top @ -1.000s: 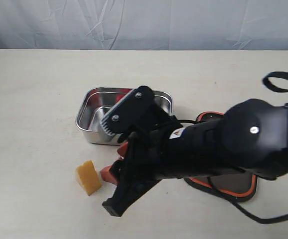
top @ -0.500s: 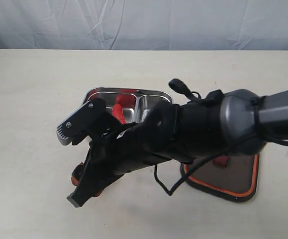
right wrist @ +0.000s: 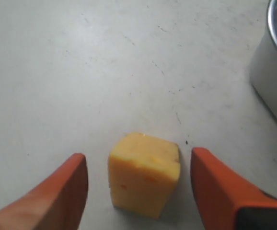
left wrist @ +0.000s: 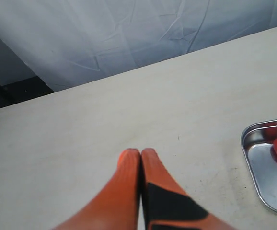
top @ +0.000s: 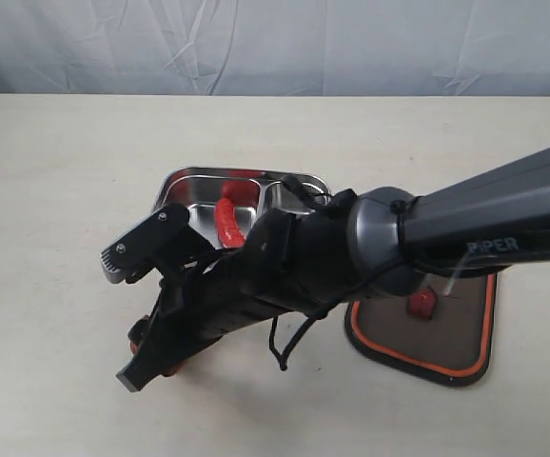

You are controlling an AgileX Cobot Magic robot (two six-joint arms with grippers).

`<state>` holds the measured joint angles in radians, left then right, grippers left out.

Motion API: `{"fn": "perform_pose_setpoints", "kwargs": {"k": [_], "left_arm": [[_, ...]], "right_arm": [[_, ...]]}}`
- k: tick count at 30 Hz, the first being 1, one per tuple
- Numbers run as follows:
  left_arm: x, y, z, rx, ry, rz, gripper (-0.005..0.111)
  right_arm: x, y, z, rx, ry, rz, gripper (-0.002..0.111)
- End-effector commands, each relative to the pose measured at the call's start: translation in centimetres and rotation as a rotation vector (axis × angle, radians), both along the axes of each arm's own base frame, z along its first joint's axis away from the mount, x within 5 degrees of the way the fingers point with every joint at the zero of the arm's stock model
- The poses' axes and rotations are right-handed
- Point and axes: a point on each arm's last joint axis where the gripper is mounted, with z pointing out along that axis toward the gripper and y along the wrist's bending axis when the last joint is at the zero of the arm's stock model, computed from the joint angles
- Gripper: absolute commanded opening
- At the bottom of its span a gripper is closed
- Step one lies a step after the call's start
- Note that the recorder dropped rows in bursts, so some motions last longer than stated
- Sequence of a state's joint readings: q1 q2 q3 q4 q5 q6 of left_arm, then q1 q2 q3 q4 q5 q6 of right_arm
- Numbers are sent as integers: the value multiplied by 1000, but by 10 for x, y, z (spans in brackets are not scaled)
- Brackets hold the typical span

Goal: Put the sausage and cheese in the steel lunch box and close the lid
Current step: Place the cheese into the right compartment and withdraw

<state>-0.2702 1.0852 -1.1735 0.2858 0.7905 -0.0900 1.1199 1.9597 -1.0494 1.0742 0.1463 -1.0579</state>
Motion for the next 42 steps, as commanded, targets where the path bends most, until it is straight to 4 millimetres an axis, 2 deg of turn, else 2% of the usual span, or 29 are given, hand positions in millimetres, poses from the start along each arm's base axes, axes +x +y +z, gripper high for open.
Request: {"fn": "perform_pose_setpoints", "kwargs": {"k": [1, 3, 5, 10, 14, 15, 18, 19, 20, 21, 24, 26, 29, 31, 38, 40, 42], "left_arm": [[-2, 0, 1, -3, -10, 2, 0], [-2, 1, 1, 3, -4, 5, 0], [-2, 2, 0, 16, 0, 9, 0], [-3, 4, -1, 35, 15, 18, 0], [-5, 5, -3, 47, 45, 29, 0], [-5, 6, -4, 53, 52, 33, 0], [-9, 10, -6, 95, 98, 60, 0], [-10, 12, -6, 109, 106, 68, 0], [-12, 13, -5, 111, 105, 71, 0], [-14, 13, -4, 109, 101, 72, 0], [-19, 14, -1, 96, 85, 75, 0], [-21, 14, 0, 75, 83, 74, 0], [-20, 12, -5, 55, 89, 67, 0], [-18, 11, -15, 51, 100, 63, 0], [-15, 5, -40, 3, 134, 35, 0], [-15, 4, -44, -3, 142, 31, 0], [-16, 4, -48, 1, 155, 32, 0]], "right_arm": [[6, 9, -5, 7, -12, -15, 60], [7, 11, -8, 2, -11, -16, 56], [6, 11, -10, -2, 3, -9, 45], [1, 11, -10, 1, 64, 2, 1], [-5, 11, 2, 19, 103, 46, 0], [-6, 11, 9, 34, 98, 50, 0], [-4, 5, 59, 135, -24, 64, 0], [2, -1, 80, 187, -70, 30, 0], [8, -5, 91, 216, -89, -9, 0], [22, -17, 109, 264, -109, -83, 0], [63, -50, 123, 303, -86, -252, 0], [95, -78, 122, 296, -59, -354, 0], [118, -102, 115, 253, -54, -420, 0], [127, -112, 104, 203, -23, -454, 0], [131, -110, 62, 74, 82, -414, 2], [133, -109, 55, 63, 85, -422, 9], [135, -109, 49, 54, 85, -430, 23]]}}
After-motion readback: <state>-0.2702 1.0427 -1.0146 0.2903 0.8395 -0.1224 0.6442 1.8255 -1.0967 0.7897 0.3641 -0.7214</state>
